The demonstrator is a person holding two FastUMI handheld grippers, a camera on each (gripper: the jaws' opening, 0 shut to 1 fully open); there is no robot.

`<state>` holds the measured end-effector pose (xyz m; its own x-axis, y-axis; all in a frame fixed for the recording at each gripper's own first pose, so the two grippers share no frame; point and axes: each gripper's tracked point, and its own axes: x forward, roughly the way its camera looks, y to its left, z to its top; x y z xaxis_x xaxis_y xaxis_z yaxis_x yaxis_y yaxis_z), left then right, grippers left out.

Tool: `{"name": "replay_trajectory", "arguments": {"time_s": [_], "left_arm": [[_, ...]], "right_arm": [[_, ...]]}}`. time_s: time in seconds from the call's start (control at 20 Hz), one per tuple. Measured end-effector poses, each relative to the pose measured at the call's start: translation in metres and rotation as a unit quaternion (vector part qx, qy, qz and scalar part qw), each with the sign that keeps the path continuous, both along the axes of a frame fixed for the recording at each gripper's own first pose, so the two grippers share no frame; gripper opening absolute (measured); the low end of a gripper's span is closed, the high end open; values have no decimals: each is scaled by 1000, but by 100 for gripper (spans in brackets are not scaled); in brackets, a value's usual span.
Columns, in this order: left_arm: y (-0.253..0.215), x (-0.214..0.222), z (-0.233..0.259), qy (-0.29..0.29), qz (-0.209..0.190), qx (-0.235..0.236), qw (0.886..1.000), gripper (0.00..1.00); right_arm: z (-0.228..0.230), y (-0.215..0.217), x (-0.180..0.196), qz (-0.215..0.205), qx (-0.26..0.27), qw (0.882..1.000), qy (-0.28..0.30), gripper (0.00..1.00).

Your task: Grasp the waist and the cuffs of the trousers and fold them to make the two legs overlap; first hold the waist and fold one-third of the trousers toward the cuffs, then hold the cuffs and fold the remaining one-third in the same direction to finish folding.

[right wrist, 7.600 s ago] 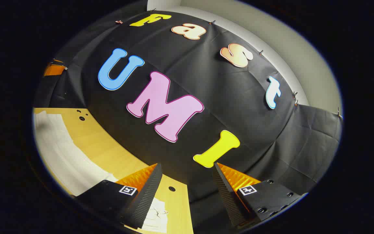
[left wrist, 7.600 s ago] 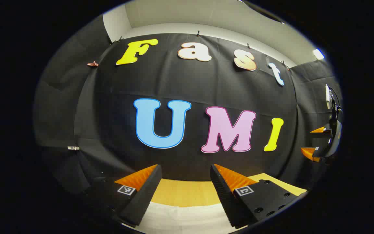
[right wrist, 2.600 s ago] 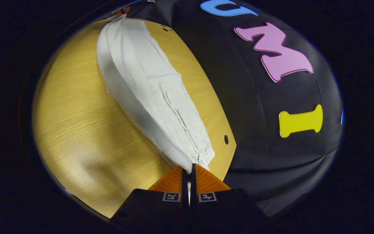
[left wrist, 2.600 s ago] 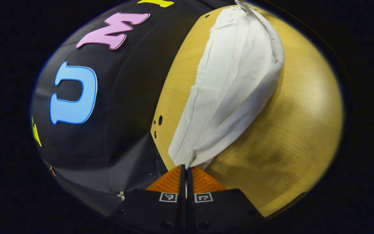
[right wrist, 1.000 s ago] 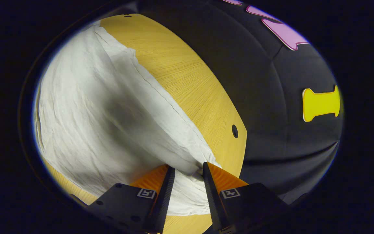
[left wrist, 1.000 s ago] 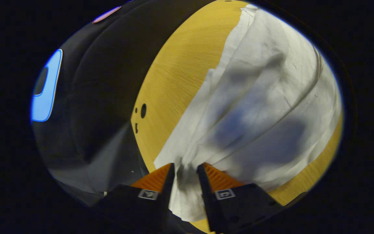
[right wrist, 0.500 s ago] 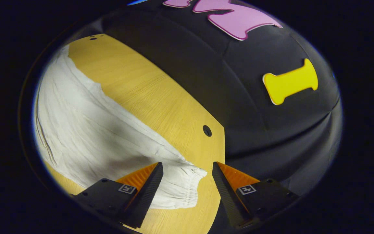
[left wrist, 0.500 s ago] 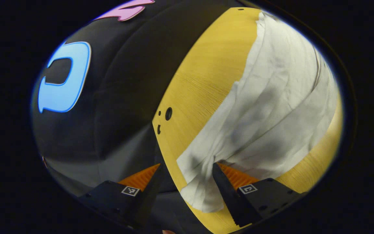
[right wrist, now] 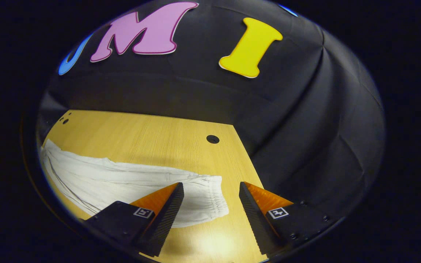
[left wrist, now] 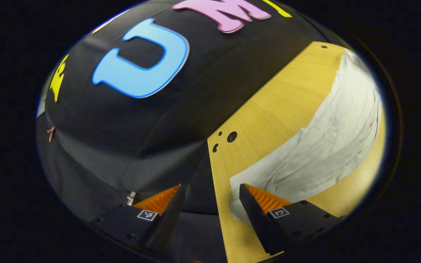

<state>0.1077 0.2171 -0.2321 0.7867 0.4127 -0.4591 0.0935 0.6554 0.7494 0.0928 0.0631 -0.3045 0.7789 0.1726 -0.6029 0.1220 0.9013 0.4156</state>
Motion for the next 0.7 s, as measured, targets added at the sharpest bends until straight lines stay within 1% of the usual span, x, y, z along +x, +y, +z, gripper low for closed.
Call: {"name": "replay_trajectory", "arguments": {"time_s": [0.1,0.2,0.35,0.45,0.55,0.65,0.7], "left_arm": [[5,-6,8,-19,23,-29,999,94],[5,-13,8,-30,49,-73,996,95],[3,-20,-1,-45,93,-153,983,95],[-3,-28,-10,-48,114,-201,972,95],[-12,-31,-18,-51,132,-254,957,95],[-25,-32,-23,-66,149,-311,936,95],[-27,-32,-26,-71,162,-339,924,95]], "right_arm": [[-1,-1,-5,-23,33,999,11,97],[-11,5,-12,-47,84,995,30,97],[-26,18,-15,-87,171,979,65,97],[-28,26,-22,-102,216,967,85,97],[-32,31,-25,-120,254,954,108,97],[-38,36,-29,-145,288,937,132,97],[-37,38,-33,-157,305,928,143,98]]}}
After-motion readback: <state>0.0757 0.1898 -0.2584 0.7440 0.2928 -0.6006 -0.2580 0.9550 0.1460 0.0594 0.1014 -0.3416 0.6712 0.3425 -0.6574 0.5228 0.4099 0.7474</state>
